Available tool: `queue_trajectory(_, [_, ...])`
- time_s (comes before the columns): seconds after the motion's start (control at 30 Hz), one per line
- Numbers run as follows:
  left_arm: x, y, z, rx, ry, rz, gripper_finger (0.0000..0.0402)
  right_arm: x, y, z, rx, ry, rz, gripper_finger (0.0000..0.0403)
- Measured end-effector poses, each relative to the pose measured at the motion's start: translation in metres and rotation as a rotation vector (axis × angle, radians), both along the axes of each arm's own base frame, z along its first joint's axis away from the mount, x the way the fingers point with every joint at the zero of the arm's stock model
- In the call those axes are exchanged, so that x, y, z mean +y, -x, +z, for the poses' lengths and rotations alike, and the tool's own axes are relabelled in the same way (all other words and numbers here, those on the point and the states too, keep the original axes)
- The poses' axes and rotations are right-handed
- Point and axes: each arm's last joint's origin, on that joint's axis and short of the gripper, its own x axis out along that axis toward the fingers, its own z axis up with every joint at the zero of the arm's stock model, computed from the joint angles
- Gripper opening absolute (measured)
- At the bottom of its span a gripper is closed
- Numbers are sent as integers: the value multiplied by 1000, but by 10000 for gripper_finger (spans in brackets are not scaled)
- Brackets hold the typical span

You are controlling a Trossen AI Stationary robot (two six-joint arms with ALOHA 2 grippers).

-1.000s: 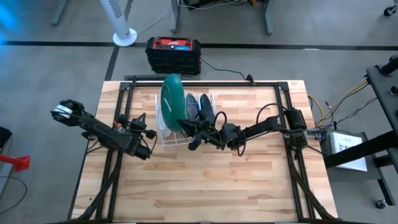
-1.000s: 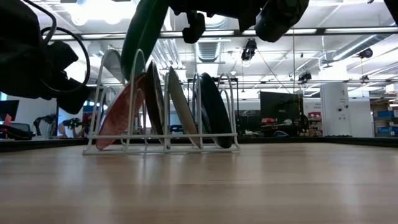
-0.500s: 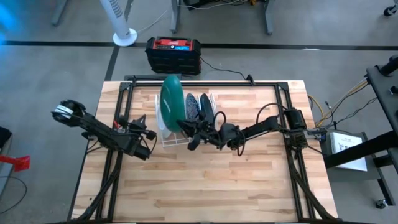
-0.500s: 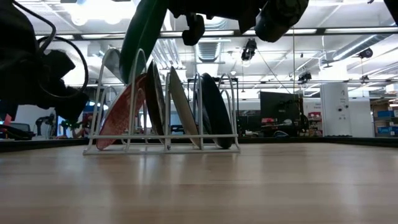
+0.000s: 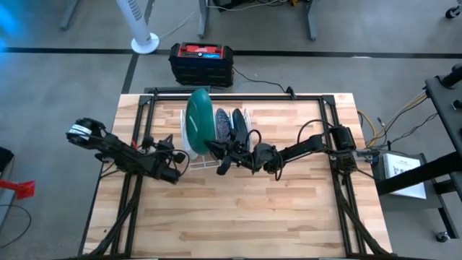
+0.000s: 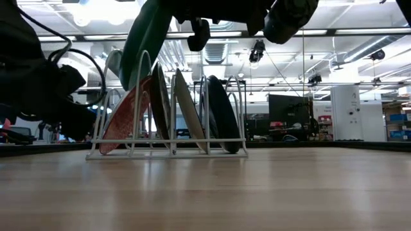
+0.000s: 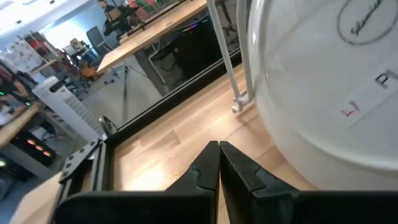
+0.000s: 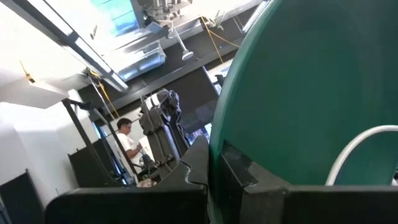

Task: Sort dishes
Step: Put the dark green plate into the dish rack

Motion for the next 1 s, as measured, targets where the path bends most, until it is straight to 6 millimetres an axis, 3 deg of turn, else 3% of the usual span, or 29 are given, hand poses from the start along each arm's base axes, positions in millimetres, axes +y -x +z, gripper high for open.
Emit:
queue_trajectory(0.2, [4, 0, -3, 42, -9, 29, 0, 0, -2, -4, 47, 6, -2, 10])
queue_trajectory(0.47, [4, 0, -5, 47, 4, 28, 0, -2, -8, -7, 145, 23, -18, 65])
queue_trajectory(0.77, [3, -2, -5, 64, 21, 21, 0, -2, -27, 14, 309, 92, -54, 124])
queue_trajectory(1.0, [3, -2, -5, 65, 29, 20, 0, -3, -34, 28, 374, 156, -82, 142])
